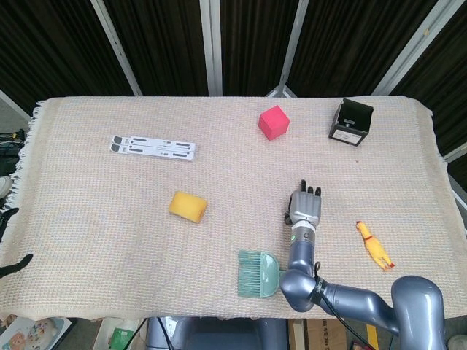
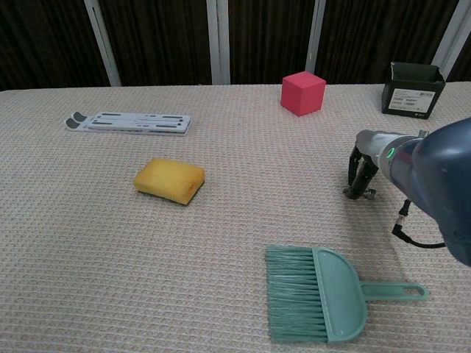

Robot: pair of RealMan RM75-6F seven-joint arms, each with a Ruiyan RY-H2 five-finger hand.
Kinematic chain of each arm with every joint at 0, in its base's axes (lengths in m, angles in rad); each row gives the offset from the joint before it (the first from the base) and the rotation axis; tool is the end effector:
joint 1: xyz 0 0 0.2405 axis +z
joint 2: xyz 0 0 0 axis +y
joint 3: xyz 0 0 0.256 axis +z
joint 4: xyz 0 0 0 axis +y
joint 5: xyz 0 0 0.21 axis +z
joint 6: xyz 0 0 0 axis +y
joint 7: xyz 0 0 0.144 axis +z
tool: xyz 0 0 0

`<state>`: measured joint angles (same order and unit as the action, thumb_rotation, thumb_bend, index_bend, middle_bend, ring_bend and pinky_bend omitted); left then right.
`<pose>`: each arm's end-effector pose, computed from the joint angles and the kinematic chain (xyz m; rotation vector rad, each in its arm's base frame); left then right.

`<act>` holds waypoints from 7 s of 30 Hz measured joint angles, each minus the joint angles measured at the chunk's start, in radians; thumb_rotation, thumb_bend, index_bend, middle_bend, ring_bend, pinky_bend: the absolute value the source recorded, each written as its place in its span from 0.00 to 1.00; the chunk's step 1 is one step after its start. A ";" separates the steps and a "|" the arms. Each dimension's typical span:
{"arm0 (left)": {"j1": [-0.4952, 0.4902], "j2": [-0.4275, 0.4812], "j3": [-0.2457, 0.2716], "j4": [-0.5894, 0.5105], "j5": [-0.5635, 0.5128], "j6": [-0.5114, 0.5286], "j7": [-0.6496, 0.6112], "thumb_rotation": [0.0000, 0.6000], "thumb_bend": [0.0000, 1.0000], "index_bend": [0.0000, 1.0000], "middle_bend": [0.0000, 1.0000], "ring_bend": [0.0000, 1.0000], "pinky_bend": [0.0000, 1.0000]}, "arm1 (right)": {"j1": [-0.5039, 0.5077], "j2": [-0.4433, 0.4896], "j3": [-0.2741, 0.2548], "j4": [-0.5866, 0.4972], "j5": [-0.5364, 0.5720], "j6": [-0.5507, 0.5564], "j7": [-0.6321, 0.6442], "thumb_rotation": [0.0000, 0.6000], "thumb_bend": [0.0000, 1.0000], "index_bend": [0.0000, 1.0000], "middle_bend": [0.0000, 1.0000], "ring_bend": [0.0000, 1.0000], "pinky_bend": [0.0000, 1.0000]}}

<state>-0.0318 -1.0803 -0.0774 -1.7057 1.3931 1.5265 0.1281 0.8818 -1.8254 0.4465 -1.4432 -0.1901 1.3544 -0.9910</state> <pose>-0.3143 0.1681 0.1773 -1.2593 -0.8786 -0.7958 -0.1382 -0.3559 -0.0483 1.3328 -1.2698 0.4031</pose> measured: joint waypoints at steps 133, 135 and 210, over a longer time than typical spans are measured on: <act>0.002 -0.008 0.011 -0.017 0.014 0.004 0.042 1.00 0.24 0.17 0.00 0.00 0.00 | -0.389 0.064 -0.089 0.209 -0.835 -0.392 1.227 1.00 0.38 0.66 0.09 0.02 0.00; 0.003 -0.008 0.012 -0.017 0.017 0.006 0.041 1.00 0.24 0.17 0.00 0.00 0.00 | -0.389 0.067 -0.088 0.206 -0.832 -0.393 1.225 1.00 0.38 0.66 0.09 0.02 0.00; 0.010 -0.010 0.015 -0.017 0.031 0.020 0.045 1.00 0.24 0.17 0.00 0.00 0.00 | -0.383 0.200 -0.121 0.098 -0.766 -0.486 1.197 1.00 0.31 0.51 0.05 0.00 0.00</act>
<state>-0.0221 -1.0903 -0.0628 -1.7232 1.4237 1.5469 0.1726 0.4984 -1.6254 0.3253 -1.3448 -0.9560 0.8679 0.2065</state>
